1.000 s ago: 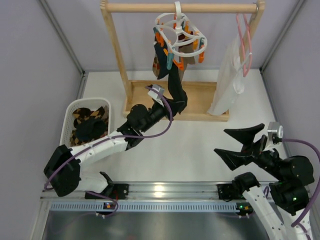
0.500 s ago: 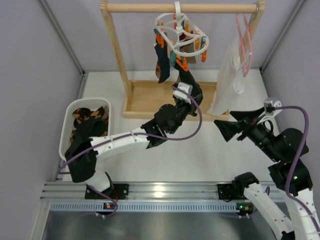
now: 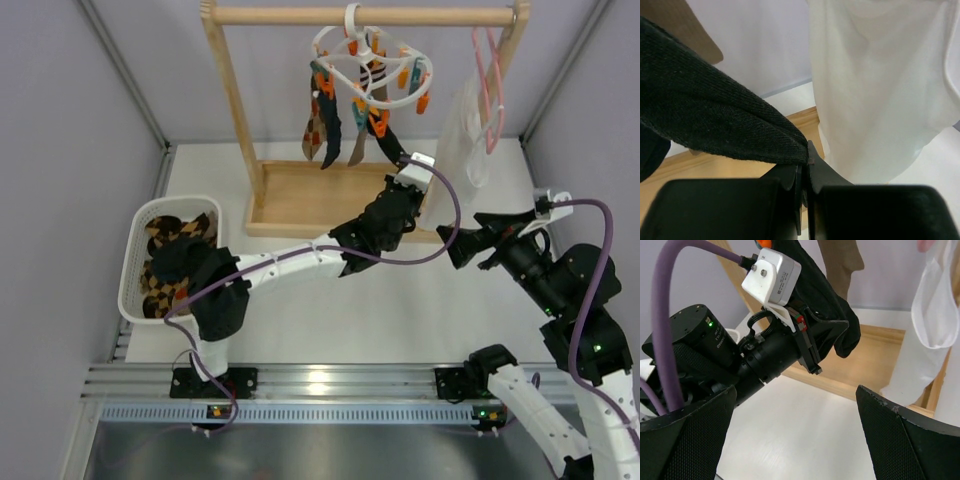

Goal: Remove the socks clipped to the hanger

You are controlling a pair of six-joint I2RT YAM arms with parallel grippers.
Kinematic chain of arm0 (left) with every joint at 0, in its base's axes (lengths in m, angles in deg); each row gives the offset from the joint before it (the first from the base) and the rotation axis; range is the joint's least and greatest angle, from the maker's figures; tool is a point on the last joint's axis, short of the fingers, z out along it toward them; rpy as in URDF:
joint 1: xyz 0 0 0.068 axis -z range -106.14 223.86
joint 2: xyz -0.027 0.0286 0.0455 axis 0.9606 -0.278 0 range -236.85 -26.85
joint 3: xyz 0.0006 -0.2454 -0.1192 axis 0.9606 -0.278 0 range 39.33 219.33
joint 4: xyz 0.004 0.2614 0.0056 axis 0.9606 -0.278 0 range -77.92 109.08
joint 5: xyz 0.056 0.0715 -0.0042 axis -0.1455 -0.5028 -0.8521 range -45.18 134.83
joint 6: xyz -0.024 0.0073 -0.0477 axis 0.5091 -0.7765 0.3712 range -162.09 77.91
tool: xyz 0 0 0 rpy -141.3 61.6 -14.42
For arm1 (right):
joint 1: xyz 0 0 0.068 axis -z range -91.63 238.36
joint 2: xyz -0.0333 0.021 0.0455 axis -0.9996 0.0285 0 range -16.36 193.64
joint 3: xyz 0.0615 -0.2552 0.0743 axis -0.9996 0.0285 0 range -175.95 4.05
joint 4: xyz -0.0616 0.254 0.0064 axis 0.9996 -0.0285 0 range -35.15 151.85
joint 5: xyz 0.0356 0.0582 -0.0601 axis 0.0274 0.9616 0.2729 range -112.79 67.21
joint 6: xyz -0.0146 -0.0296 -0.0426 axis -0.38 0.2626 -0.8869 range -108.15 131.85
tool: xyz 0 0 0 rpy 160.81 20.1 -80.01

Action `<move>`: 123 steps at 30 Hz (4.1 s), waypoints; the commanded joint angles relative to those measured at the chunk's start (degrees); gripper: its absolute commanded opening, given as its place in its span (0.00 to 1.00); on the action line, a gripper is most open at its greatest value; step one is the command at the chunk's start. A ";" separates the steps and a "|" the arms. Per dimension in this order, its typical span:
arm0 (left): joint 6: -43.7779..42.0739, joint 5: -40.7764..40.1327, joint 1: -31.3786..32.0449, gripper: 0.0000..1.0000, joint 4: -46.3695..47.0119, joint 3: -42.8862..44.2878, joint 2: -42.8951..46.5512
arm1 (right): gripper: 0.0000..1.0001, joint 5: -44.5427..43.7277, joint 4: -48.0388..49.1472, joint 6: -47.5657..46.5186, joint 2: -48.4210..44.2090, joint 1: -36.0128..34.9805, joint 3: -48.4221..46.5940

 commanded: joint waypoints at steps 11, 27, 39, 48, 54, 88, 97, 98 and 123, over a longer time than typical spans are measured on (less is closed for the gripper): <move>-2.96 -1.78 1.26 0.00 -7.58 8.98 -6.04 | 0.99 -5.42 -5.02 -3.93 -0.16 -0.42 -4.46; 0.28 -3.55 1.17 0.00 -7.23 -0.95 0.01 | 0.83 -0.79 -2.83 -3.76 11.69 -0.33 -17.80; 1.16 -4.34 1.00 0.00 -6.35 -1.57 0.81 | 0.72 5.90 -6.86 -6.83 35.15 -0.33 -42.50; -0.41 -4.16 1.00 0.00 -6.44 -0.17 -0.42 | 0.61 -5.20 -12.75 -13.07 54.21 -11.91 -59.90; -0.59 -3.55 0.91 0.00 -6.44 0.80 -1.21 | 0.57 -12.96 -12.32 -16.40 61.53 -18.44 -67.83; 0.90 0.23 0.65 0.00 -6.44 -2.09 2.13 | 0.55 -13.86 -4.32 -21.77 69.10 -11.85 -67.39; 0.55 0.59 0.65 0.00 -6.44 -2.98 2.83 | 0.43 -13.77 -1.77 -22.74 69.71 -12.02 -67.30; 0.46 0.50 0.65 0.00 -6.44 -2.98 2.83 | 0.40 -13.68 -1.59 -22.48 69.88 -11.93 -67.30; 10.74 -2.31 0.56 0.00 -7.05 -26.25 25.75 | 0.67 -7.27 3.33 -17.14 59.35 -12.02 -52.03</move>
